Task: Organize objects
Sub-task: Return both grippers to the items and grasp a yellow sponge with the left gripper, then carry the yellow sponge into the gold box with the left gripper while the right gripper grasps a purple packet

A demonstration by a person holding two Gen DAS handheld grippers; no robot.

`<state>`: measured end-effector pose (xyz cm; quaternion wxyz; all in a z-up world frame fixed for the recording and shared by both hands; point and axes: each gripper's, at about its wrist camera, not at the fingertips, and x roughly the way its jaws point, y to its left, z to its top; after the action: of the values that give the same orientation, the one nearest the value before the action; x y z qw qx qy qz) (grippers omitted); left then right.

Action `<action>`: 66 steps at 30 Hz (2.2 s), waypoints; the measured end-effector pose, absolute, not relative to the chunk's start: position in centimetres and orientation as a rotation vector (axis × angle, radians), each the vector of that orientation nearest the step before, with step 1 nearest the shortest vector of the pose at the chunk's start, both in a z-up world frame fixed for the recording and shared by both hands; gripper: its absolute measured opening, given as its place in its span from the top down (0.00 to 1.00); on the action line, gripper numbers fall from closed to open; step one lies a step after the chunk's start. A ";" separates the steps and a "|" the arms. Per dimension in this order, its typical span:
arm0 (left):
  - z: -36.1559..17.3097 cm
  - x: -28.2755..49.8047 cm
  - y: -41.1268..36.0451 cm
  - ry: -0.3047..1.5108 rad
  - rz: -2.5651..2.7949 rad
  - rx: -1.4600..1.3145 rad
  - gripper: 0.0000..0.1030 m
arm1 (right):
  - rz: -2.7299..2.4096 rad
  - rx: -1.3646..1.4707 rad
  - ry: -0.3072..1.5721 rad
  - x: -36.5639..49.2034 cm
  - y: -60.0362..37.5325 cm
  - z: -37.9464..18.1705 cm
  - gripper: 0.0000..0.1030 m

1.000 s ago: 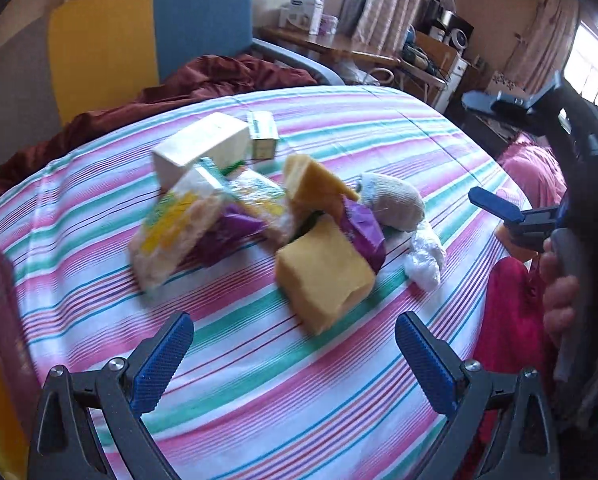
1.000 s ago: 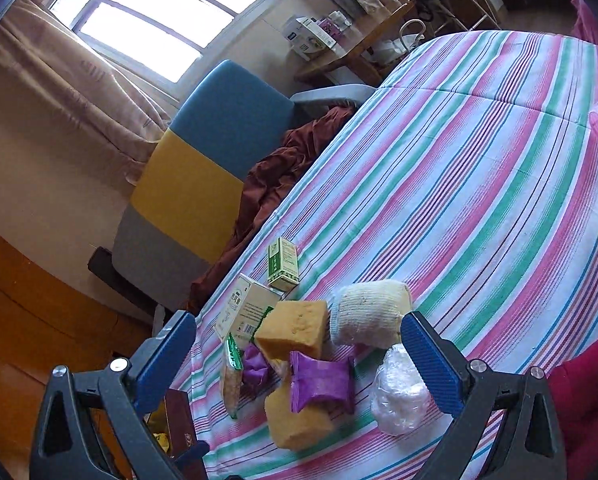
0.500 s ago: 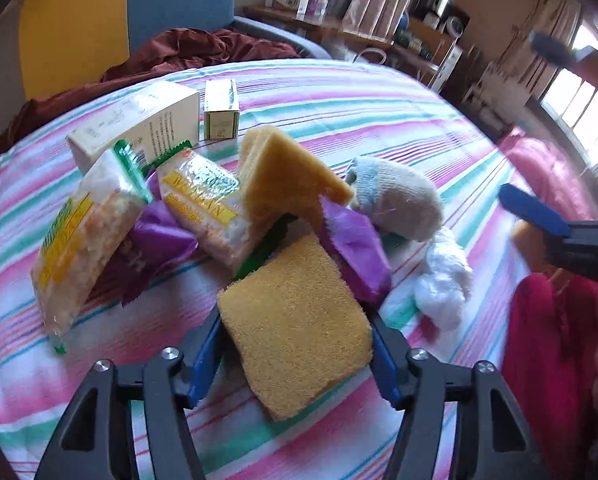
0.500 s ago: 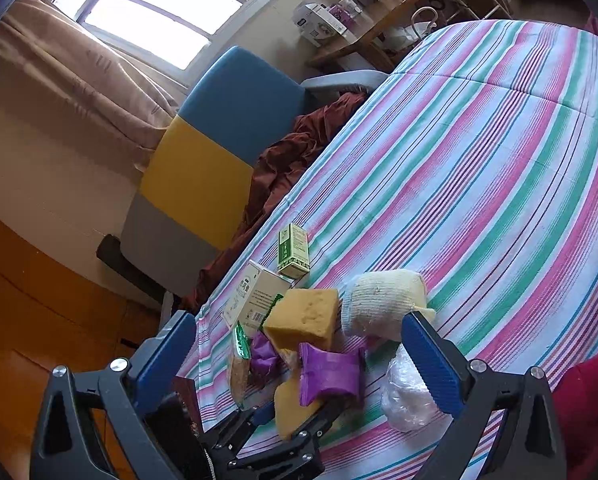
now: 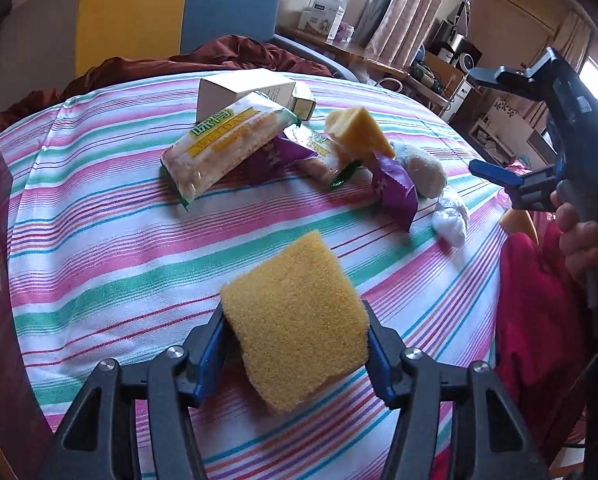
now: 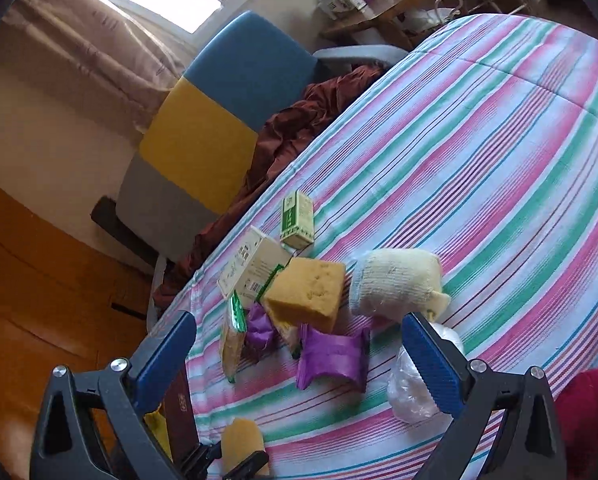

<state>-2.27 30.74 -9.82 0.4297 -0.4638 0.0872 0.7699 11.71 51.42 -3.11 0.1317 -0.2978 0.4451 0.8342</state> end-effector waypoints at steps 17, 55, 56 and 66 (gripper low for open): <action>-10.2 -1.9 31.7 0.206 1.946 -1.088 0.40 | 2.259 -1.374 0.961 4.9 48.4 -7.0 0.13; -1.4 -4.1 18.1 0.016 2.182 -1.051 0.44 | 2.216 -1.536 0.679 2.3 47.1 -9.6 0.58; -0.8 -5.0 16.4 -0.006 2.216 -1.062 0.44 | 2.216 -1.537 0.669 2.2 47.0 -9.6 0.58; -2.9 -14.2 2.3 -0.090 2.504 -1.349 0.44 | 2.211 -1.547 0.628 1.5 46.2 -9.9 0.58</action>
<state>-14.20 2.33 -2.88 0.1473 -0.4690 -0.0312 0.8703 1.53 46.25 -9.94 0.1847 -0.5487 0.2229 0.7843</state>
